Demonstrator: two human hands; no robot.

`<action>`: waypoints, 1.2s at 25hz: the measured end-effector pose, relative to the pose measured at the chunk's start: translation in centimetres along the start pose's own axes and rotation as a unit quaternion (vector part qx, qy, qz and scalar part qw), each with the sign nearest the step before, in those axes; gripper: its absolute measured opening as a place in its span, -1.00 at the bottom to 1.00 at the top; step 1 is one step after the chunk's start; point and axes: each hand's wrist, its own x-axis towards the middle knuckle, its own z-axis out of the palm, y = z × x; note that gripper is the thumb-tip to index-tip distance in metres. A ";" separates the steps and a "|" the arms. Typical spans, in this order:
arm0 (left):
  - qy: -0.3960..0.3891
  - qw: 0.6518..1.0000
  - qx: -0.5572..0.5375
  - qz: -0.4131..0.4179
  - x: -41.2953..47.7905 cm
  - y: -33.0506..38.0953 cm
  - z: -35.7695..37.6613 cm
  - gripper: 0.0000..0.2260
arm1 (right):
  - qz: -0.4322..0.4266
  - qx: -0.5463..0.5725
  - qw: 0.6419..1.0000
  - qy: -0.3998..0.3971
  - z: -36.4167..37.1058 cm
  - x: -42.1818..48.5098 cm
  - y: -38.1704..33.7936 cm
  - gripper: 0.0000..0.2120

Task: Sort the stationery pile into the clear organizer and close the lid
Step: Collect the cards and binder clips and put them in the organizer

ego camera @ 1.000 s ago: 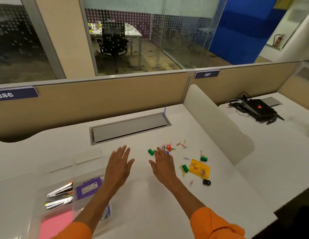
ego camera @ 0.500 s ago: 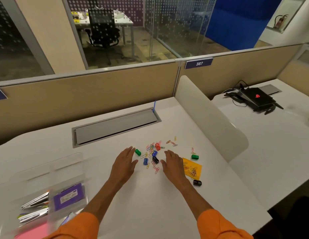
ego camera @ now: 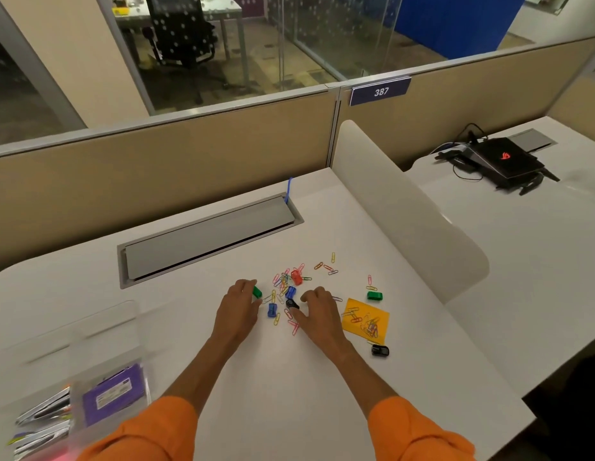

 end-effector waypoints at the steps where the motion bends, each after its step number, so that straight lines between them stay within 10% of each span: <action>1: 0.001 1.000 -0.002 -0.002 0.2 0.0 0.2 -0.59 | 0.004 -0.003 1.000 -0.005 0.3 0.2 -0.1 -0.62; 10: 0.009 0.998 -0.034 -0.049 2.1 0.4 0.8 -0.61 | 0.013 -0.063 0.998 0.007 1.8 0.5 -0.4 -0.66; 19: 0.067 0.974 -0.210 -0.060 2.3 -0.3 0.7 -0.79 | 0.112 0.185 0.975 0.038 -0.6 0.4 0.2 -0.82; 22: 0.081 0.914 -0.380 -0.116 1.3 -0.6 0.4 -0.78 | 0.125 0.211 0.968 0.043 -1.5 0.6 0.3 -0.84; 27: 0.078 0.694 -0.673 -0.242 0.2 0.1 -1.3 -0.75 | 0.137 0.331 0.933 -0.025 -2.9 0.8 0.4 -0.69; 30: 0.055 0.657 -0.702 -0.269 -0.1 0.3 -2.0 -0.78 | 0.163 0.465 0.868 -0.057 -3.1 0.9 0.5 -0.70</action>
